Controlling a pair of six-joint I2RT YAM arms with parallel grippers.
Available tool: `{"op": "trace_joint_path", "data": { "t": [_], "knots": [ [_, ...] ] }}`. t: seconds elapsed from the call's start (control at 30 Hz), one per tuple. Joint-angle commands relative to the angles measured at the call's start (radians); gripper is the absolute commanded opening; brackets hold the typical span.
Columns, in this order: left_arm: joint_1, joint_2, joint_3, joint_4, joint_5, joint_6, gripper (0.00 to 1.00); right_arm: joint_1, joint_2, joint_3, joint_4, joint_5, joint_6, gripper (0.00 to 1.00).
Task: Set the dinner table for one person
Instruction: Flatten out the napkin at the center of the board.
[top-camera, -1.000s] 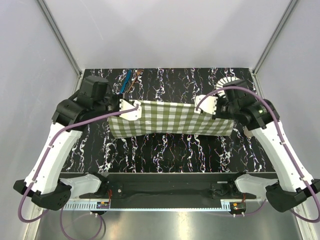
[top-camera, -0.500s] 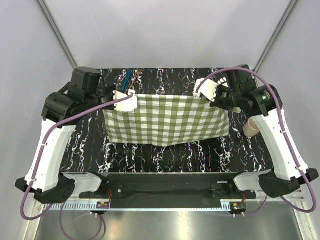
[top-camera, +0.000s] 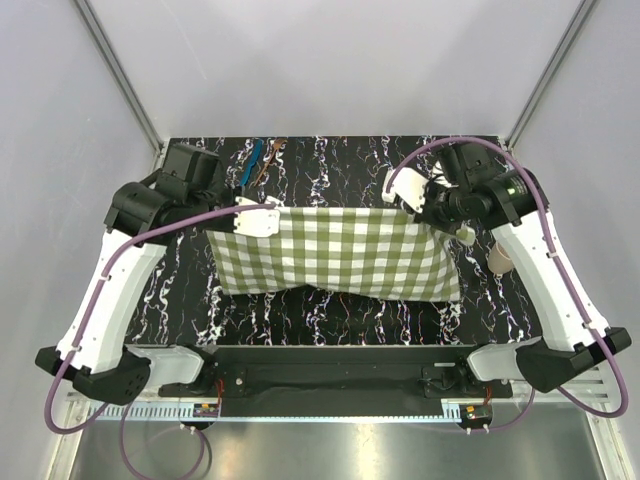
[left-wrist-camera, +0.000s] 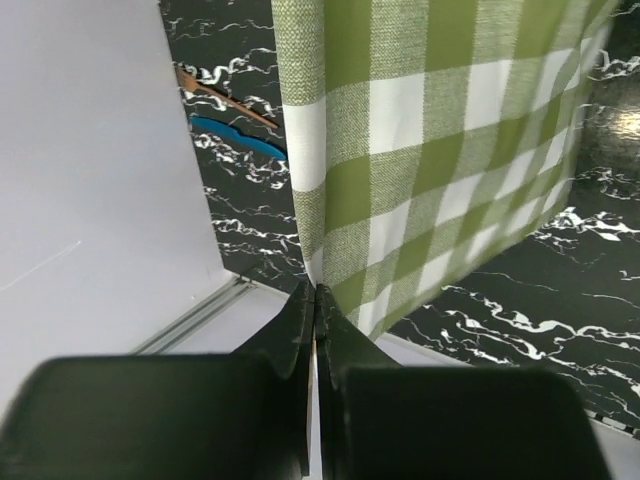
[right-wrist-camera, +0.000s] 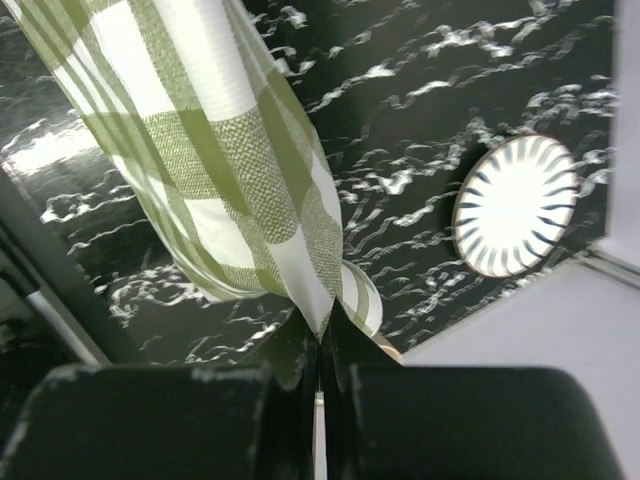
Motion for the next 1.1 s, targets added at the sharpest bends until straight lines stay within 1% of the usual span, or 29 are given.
{"op": "trace_joint_path", "data": {
  "t": [0.0, 0.1, 0.13, 0.23, 0.3, 0.47, 0.57, 0.6, 0.63, 0.67, 0.7, 0.77, 0.8, 0.83, 0.93, 0.97, 1.0, 1.07],
  "knots": [
    [0.016, 0.016, 0.134, -0.19, -0.029, 0.009, 0.0, -0.007, -0.006, 0.136, -0.288, 0.08, -0.012, 0.0],
    [0.011, 0.024, 0.132, -0.19, 0.008, 0.002, 0.0, -0.007, -0.012, 0.105, -0.289, 0.084, -0.027, 0.0],
    [0.01, 0.021, 0.115, -0.19, 0.008, 0.006, 0.0, -0.006, -0.016, 0.044, -0.286, 0.08, -0.031, 0.0],
    [0.01, 0.017, 0.038, -0.19, -0.003, 0.026, 0.0, -0.006, -0.01, -0.037, -0.286, 0.063, -0.044, 0.0],
    [0.01, 0.021, 0.0, -0.189, -0.001, 0.034, 0.0, -0.007, 0.02, -0.056, -0.285, 0.052, -0.045, 0.0],
    [0.016, 0.093, -0.019, -0.187, 0.003, 0.052, 0.0, -0.007, 0.103, -0.044, -0.257, 0.071, -0.055, 0.0],
    [0.03, 0.148, -0.005, -0.157, -0.018, 0.035, 0.0, -0.009, 0.128, -0.064, -0.133, 0.155, -0.042, 0.0],
    [0.036, 0.162, 0.003, -0.14, -0.021, 0.029, 0.0, -0.009, 0.117, -0.082, -0.023, 0.184, -0.042, 0.0],
    [0.049, 0.183, 0.0, -0.09, -0.038, 0.014, 0.0, -0.007, 0.108, -0.12, 0.029, 0.24, -0.041, 0.0],
    [0.057, 0.192, -0.002, -0.065, -0.041, 0.009, 0.0, -0.009, 0.1, -0.14, 0.069, 0.259, -0.068, 0.0],
    [0.071, 0.198, -0.008, -0.005, -0.043, 0.011, 0.0, -0.009, 0.082, -0.192, 0.185, 0.285, -0.074, 0.0],
    [0.079, 0.212, -0.023, 0.05, -0.061, 0.002, 0.0, -0.009, 0.072, -0.219, 0.249, 0.325, -0.116, 0.0],
    [0.08, 0.215, -0.045, 0.081, -0.07, 0.002, 0.0, -0.009, 0.068, -0.237, 0.334, 0.345, -0.123, 0.0],
    [0.085, 0.218, -0.052, 0.15, -0.084, -0.006, 0.0, -0.007, 0.072, -0.257, 0.362, 0.372, -0.128, 0.0],
    [0.088, 0.232, -0.062, 0.25, -0.09, -0.026, 0.0, -0.009, 0.089, -0.272, 0.478, 0.425, -0.145, 0.0],
    [0.088, 0.234, -0.062, 0.28, -0.115, -0.038, 0.0, -0.009, 0.094, -0.277, 0.507, 0.437, -0.154, 0.0],
    [0.088, 0.238, -0.063, 0.337, -0.13, -0.058, 0.0, -0.007, 0.095, -0.3, 0.603, 0.471, -0.157, 0.0],
    [0.088, 0.241, -0.074, 0.405, -0.155, -0.077, 0.0, -0.009, 0.095, -0.321, 0.668, 0.483, -0.188, 0.0]
  ]
}}
